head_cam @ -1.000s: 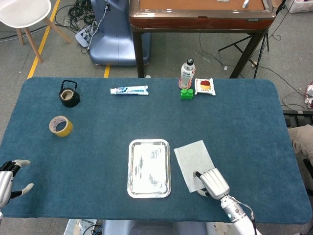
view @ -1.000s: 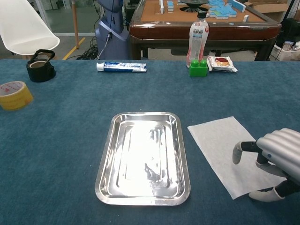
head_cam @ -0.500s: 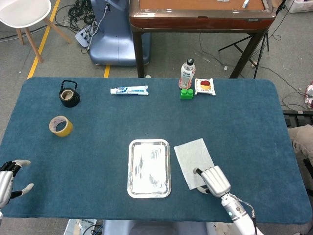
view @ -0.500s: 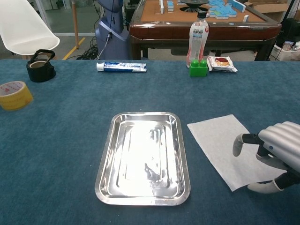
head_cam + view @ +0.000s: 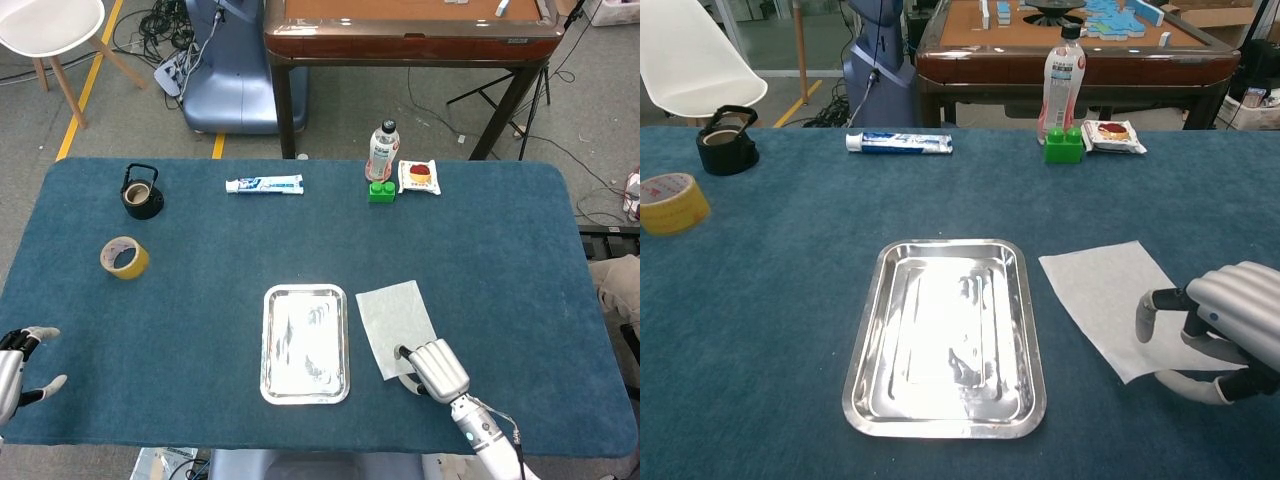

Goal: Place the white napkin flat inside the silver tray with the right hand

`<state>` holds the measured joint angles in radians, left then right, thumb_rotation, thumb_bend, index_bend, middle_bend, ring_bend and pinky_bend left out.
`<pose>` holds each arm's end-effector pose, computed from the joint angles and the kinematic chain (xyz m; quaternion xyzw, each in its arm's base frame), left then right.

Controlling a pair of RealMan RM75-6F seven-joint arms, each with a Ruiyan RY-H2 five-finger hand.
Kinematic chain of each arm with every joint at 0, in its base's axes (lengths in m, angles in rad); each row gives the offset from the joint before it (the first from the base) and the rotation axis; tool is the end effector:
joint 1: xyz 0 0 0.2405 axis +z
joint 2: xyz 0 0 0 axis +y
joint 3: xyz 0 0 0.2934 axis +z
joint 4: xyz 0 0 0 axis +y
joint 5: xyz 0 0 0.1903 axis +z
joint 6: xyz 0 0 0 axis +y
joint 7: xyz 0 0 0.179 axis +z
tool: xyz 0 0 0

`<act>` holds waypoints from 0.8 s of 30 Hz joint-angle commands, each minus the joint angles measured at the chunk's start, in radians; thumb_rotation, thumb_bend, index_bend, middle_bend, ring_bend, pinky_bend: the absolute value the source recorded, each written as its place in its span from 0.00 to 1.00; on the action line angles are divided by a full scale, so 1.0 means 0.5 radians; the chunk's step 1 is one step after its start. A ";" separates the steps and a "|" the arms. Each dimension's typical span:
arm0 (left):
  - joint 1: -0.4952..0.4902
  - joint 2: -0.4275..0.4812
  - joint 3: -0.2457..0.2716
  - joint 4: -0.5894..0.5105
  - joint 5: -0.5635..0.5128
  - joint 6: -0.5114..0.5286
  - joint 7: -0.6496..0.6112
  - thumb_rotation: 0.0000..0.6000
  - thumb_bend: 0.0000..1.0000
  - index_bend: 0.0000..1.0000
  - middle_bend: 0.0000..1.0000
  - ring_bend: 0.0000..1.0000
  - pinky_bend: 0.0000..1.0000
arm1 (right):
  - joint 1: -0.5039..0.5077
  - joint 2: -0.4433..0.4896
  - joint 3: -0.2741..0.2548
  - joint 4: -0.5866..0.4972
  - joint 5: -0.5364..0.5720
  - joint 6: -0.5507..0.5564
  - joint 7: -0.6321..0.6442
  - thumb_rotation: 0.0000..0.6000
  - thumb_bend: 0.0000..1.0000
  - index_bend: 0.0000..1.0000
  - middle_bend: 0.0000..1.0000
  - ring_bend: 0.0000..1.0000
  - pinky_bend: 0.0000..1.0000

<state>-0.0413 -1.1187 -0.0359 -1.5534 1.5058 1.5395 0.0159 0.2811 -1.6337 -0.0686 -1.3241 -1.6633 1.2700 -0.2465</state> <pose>-0.3521 0.2002 0.2051 -0.5919 -0.3644 -0.3676 0.6178 -0.2659 -0.2364 -0.0311 0.7605 -0.3278 0.3727 0.4186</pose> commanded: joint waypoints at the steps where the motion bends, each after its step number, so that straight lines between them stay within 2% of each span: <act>1: -0.001 0.005 0.003 -0.005 0.002 -0.007 -0.018 1.00 0.11 0.33 0.36 0.30 0.49 | 0.000 0.000 -0.001 -0.001 0.003 0.000 0.002 1.00 0.38 0.47 1.00 1.00 1.00; 15: -0.002 0.016 0.010 -0.009 0.012 -0.015 -0.039 1.00 0.11 0.33 0.36 0.30 0.49 | 0.000 0.015 0.013 -0.042 0.036 0.000 0.008 1.00 0.56 0.50 1.00 1.00 1.00; 24: 0.000 0.026 0.014 -0.017 0.023 -0.011 -0.067 1.00 0.11 0.33 0.36 0.30 0.49 | -0.004 0.056 0.041 -0.130 0.055 0.033 0.000 1.00 0.58 0.51 1.00 1.00 1.00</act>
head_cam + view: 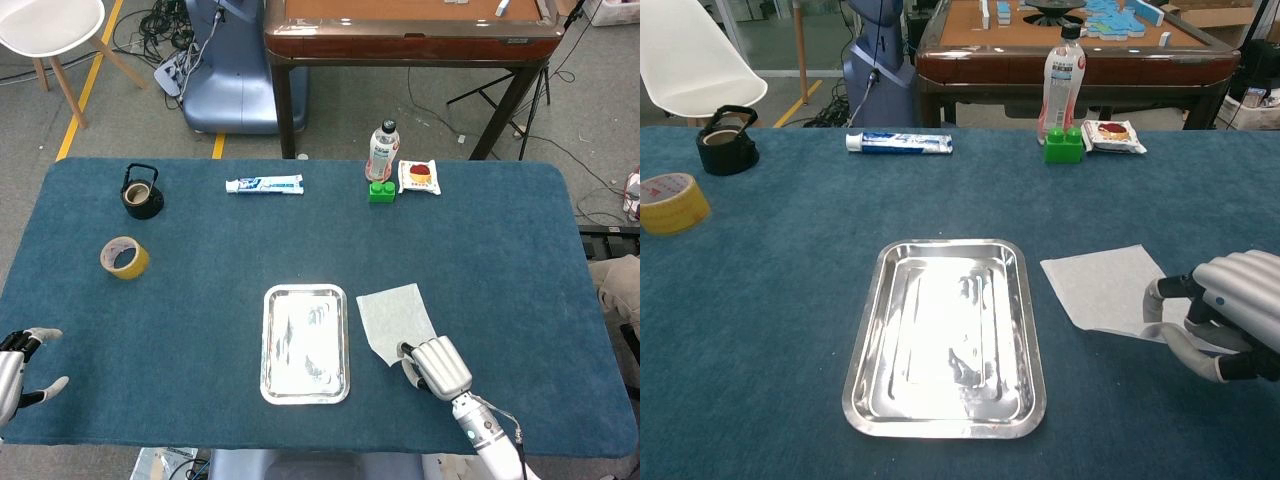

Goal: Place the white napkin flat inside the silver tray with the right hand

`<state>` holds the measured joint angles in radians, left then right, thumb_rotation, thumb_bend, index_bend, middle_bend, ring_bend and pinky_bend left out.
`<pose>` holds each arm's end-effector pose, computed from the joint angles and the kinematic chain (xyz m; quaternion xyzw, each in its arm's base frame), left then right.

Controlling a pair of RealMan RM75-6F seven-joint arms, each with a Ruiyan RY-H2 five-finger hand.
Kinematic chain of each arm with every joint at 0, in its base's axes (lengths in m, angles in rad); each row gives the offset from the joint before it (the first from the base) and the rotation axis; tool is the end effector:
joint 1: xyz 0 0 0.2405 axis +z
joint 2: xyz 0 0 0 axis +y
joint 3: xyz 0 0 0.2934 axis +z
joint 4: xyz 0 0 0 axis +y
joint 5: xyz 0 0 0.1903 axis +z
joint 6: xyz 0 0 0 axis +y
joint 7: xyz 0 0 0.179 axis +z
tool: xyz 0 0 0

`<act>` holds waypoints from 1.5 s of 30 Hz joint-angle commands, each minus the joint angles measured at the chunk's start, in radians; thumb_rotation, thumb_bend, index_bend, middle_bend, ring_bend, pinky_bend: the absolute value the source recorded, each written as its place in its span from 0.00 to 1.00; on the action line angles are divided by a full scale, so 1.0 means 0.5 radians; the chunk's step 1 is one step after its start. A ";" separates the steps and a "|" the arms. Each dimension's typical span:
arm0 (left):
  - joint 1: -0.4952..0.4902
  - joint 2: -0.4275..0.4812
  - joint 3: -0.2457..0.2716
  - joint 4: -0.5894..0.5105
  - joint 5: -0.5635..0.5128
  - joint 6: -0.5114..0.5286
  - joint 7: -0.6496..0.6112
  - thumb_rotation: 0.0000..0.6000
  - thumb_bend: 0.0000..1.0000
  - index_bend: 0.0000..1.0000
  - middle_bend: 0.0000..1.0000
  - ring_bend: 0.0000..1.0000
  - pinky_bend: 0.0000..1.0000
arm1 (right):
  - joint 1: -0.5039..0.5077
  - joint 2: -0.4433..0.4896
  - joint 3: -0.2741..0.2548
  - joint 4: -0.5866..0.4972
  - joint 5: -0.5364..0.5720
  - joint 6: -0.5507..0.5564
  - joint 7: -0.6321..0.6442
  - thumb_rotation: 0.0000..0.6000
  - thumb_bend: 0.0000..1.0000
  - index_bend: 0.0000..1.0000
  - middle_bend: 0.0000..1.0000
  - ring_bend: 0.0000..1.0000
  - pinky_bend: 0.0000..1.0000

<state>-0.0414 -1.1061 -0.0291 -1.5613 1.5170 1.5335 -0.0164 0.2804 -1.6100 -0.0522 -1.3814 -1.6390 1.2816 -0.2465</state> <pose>-0.3505 0.1989 0.2059 -0.5928 -0.3740 -0.3742 0.6071 -0.2611 -0.2401 -0.0200 0.7438 -0.3425 0.3859 0.4249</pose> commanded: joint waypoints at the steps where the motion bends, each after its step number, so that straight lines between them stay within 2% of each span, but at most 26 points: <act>1: 0.001 0.003 0.000 -0.002 0.000 0.003 -0.005 1.00 0.11 0.33 0.36 0.30 0.49 | -0.005 0.011 0.017 -0.027 0.011 0.020 0.001 1.00 0.58 0.52 1.00 1.00 1.00; 15: 0.004 0.006 -0.001 -0.002 0.003 0.007 -0.006 1.00 0.11 0.33 0.36 0.30 0.49 | -0.081 -0.014 0.143 -0.174 0.052 0.259 -0.005 1.00 0.63 0.54 1.00 1.00 1.00; 24: 0.004 0.003 0.000 -0.001 0.002 0.007 0.005 1.00 0.11 0.33 0.36 0.30 0.49 | -0.043 -0.042 0.222 -0.292 0.030 0.299 -0.045 1.00 0.65 0.56 1.00 1.00 1.00; 33: 0.006 0.006 -0.002 -0.002 -0.002 0.006 0.000 1.00 0.11 0.33 0.36 0.30 0.49 | 0.056 -0.079 0.282 -0.449 0.034 0.196 -0.253 1.00 0.65 0.56 1.00 1.00 1.00; 45: 0.015 0.020 -0.002 -0.004 0.008 0.027 -0.020 1.00 0.11 0.33 0.36 0.30 0.49 | 0.167 -0.151 0.387 -0.693 0.160 0.064 -0.683 1.00 0.66 0.56 1.00 1.00 1.00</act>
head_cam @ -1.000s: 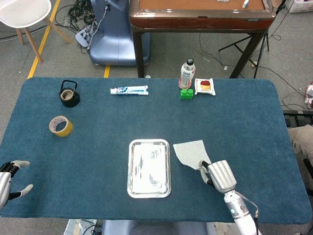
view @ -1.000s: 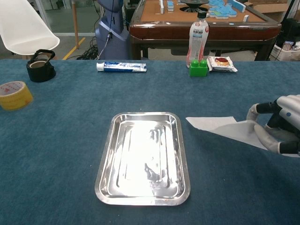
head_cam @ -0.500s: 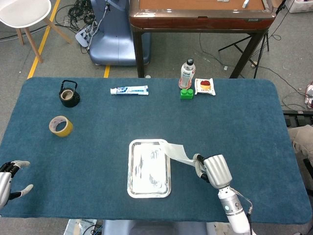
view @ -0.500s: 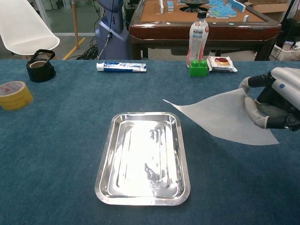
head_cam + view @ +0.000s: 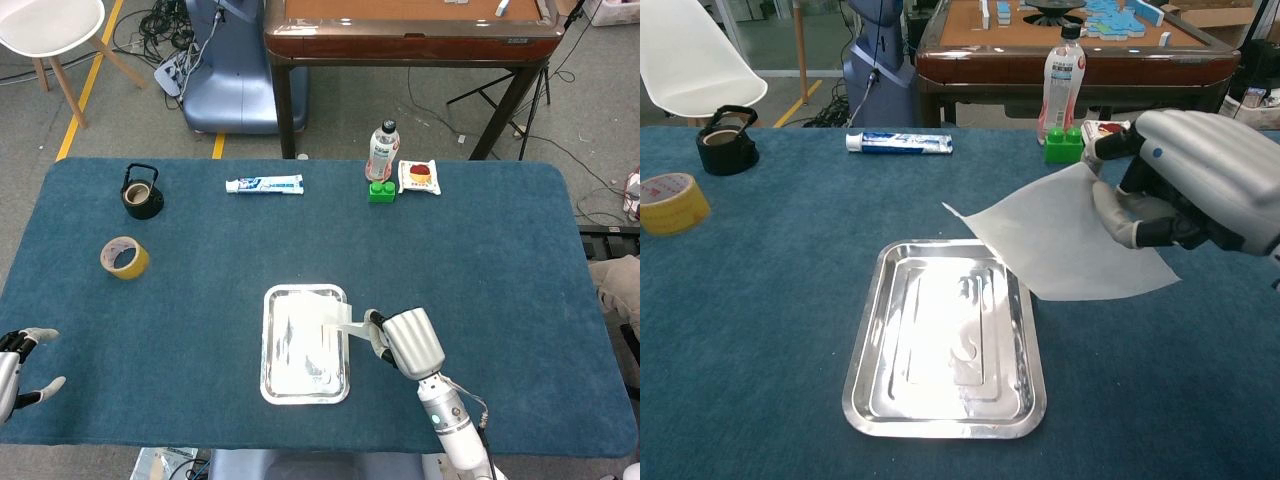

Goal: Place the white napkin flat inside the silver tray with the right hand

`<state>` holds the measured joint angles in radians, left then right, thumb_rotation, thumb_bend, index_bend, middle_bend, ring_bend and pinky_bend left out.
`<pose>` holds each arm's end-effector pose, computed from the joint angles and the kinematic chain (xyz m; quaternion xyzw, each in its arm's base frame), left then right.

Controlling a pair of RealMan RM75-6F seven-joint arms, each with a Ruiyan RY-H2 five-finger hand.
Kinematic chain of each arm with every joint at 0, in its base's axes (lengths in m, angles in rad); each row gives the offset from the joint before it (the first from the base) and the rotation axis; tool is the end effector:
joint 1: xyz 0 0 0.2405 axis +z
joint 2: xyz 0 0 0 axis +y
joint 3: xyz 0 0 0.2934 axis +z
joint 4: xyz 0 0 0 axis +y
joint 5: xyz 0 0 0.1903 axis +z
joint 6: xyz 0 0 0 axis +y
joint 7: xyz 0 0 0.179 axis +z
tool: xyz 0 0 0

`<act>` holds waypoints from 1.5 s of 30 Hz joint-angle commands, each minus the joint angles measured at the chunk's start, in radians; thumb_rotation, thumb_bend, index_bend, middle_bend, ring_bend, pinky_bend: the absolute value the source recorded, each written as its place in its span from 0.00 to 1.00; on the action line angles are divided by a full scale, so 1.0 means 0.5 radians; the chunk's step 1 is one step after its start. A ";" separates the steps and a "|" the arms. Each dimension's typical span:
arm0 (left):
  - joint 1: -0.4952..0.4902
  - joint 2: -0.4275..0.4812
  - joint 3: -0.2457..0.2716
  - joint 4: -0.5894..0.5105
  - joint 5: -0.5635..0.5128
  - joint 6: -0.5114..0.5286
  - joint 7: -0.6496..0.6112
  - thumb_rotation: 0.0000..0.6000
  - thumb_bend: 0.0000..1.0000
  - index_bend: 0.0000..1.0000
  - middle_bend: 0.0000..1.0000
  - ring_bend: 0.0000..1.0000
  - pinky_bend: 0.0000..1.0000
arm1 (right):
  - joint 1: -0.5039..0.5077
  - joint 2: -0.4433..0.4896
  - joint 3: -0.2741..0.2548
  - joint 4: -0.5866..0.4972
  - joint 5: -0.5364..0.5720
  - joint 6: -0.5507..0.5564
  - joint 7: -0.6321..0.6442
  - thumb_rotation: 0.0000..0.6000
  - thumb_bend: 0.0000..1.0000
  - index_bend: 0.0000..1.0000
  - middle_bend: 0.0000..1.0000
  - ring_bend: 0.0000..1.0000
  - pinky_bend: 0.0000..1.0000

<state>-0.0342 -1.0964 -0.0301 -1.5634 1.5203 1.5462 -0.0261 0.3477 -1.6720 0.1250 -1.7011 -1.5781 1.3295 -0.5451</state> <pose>-0.3502 0.1966 0.2110 -0.5896 -0.3718 -0.3775 0.6096 -0.1566 -0.2708 0.0076 0.6769 -0.3101 0.4913 0.4520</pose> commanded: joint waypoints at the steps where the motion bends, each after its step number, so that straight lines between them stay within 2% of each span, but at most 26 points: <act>1: 0.002 0.002 0.000 -0.001 0.002 0.004 -0.001 1.00 0.11 0.33 0.36 0.30 0.49 | 0.045 -0.035 0.044 -0.069 0.047 -0.040 -0.116 1.00 0.65 0.56 1.00 1.00 1.00; 11: 0.005 0.008 0.001 -0.004 0.003 0.005 -0.007 1.00 0.11 0.33 0.36 0.30 0.49 | 0.114 -0.101 0.080 -0.123 0.146 -0.091 -0.322 1.00 0.66 0.56 1.00 1.00 1.00; 28: 0.003 0.009 0.007 -0.010 0.010 -0.004 0.003 1.00 0.11 0.33 0.36 0.30 0.49 | 0.172 -0.272 0.042 -0.054 0.270 -0.111 -0.489 1.00 0.67 0.56 1.00 1.00 1.00; 34: 0.008 0.014 0.008 -0.011 0.012 0.004 -0.007 1.00 0.11 0.33 0.36 0.30 0.49 | 0.181 -0.312 0.014 -0.025 0.284 -0.110 -0.487 1.00 0.67 0.56 1.00 1.00 1.00; 45: 0.019 0.022 0.004 -0.016 0.011 0.025 -0.011 1.00 0.11 0.33 0.36 0.30 0.49 | 0.176 -0.262 -0.095 -0.110 0.302 -0.174 -0.414 1.00 0.69 0.56 1.00 1.00 1.00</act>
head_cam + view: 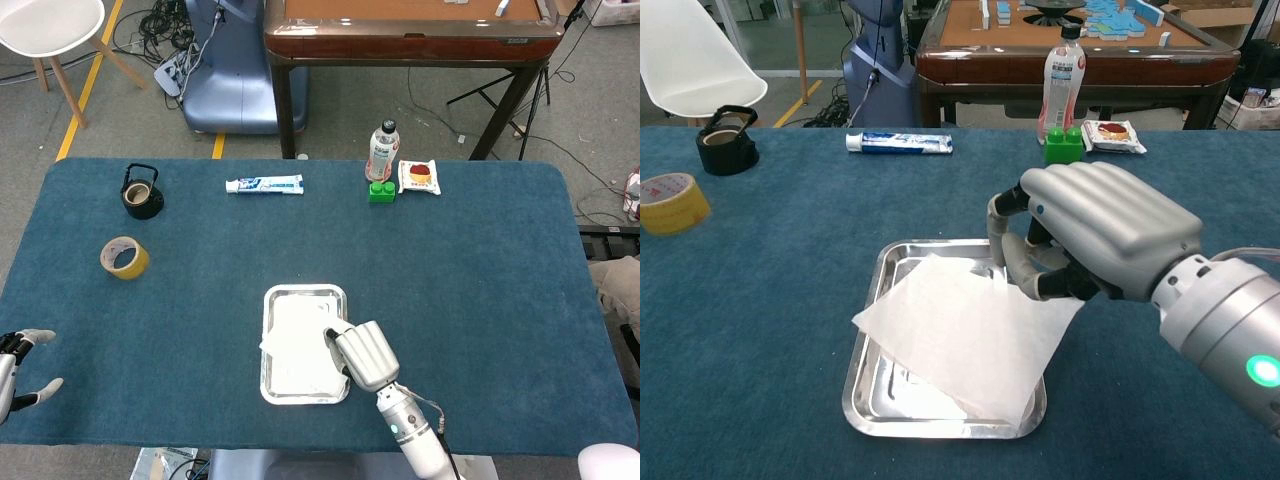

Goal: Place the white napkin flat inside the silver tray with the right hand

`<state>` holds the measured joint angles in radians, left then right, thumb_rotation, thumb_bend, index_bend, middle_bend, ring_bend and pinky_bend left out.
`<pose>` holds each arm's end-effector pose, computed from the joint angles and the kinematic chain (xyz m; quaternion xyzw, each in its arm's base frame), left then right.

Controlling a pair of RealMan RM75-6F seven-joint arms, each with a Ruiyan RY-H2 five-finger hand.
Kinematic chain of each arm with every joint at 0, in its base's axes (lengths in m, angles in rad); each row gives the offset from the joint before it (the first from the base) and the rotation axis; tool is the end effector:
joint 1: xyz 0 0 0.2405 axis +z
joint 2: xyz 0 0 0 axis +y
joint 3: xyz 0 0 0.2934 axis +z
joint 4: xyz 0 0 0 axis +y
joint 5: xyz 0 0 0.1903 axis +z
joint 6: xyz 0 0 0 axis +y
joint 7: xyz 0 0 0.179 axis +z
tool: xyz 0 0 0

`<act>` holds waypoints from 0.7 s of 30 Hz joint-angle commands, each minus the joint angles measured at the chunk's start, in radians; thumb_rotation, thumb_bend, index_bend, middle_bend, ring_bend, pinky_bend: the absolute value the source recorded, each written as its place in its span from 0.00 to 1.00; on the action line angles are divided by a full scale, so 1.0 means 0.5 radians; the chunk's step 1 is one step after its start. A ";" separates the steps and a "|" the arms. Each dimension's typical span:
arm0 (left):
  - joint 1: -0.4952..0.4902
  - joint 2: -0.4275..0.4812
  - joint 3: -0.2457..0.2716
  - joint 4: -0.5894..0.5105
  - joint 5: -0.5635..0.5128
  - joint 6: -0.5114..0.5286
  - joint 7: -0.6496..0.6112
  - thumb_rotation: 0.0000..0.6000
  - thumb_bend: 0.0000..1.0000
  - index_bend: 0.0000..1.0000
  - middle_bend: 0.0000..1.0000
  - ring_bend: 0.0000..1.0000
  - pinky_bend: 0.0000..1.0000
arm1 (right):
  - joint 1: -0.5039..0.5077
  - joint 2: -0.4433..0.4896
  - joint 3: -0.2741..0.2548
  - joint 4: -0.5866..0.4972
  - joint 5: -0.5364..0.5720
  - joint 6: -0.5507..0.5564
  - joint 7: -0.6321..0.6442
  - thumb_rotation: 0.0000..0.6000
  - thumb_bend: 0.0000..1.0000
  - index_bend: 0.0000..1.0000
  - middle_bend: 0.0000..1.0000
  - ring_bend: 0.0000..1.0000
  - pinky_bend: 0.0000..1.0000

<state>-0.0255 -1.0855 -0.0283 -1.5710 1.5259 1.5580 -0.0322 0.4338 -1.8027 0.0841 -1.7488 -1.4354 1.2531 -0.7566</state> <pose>-0.3492 0.1932 0.2153 -0.5875 -0.3709 -0.3797 0.6108 -0.1130 -0.2602 -0.0473 0.7269 -0.3183 0.4509 0.4086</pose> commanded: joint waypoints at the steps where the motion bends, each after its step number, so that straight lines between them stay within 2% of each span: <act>1: 0.002 0.001 0.000 -0.001 -0.001 0.002 0.002 1.00 0.11 0.33 0.36 0.30 0.49 | 0.007 -0.004 -0.016 -0.019 0.026 -0.032 0.015 1.00 0.69 0.56 1.00 1.00 1.00; 11: 0.008 0.008 -0.004 0.000 -0.009 0.007 -0.012 1.00 0.11 0.33 0.36 0.30 0.49 | 0.035 -0.018 -0.026 -0.020 0.048 -0.076 0.045 1.00 0.68 0.56 1.00 1.00 1.00; 18: 0.012 0.011 -0.004 -0.005 -0.014 0.008 -0.006 1.00 0.11 0.33 0.36 0.30 0.49 | 0.067 0.059 -0.010 -0.017 -0.006 -0.096 0.134 1.00 0.61 0.56 1.00 1.00 1.00; 21: 0.013 0.010 -0.005 -0.006 -0.016 0.007 -0.002 1.00 0.11 0.33 0.36 0.30 0.49 | 0.096 0.115 0.003 -0.005 -0.035 -0.118 0.119 1.00 0.54 0.55 1.00 1.00 1.00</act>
<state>-0.0191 -1.0803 -0.0308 -1.5740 1.5178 1.5614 -0.0332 0.4752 -1.7545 0.0821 -1.7547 -1.4460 1.1989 -0.6931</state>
